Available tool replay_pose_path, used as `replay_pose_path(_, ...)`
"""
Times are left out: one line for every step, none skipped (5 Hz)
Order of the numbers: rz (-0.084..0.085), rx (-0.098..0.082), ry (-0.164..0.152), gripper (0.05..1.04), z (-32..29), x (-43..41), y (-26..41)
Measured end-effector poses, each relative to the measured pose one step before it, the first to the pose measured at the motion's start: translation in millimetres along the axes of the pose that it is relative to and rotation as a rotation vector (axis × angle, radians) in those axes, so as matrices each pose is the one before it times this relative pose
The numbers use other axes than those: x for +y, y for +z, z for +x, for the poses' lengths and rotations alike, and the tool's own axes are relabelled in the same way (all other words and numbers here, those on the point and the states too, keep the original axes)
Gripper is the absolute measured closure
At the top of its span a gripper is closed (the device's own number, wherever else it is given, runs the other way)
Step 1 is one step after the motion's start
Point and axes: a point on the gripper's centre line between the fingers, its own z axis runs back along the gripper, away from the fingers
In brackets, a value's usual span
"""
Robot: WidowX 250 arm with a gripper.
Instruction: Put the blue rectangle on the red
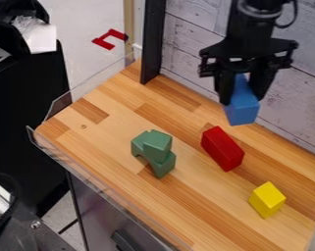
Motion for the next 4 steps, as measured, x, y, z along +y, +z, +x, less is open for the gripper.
replay_pose_path(0.0132,-0.0104,0.1412,0.525,1.88,5.51,-17.28)
replay_pose_path(0.0322,-0.0115,0.0603,0.525,-1.64,0.52,-13.32)
replay_pose_path(0.0101,-0.0068,0.0508,0.525,-3.76,-4.85,-10.03)
replay_pose_path(0.007,0.0006,0.0491,0.525,-4.0,-3.2,-10.0)
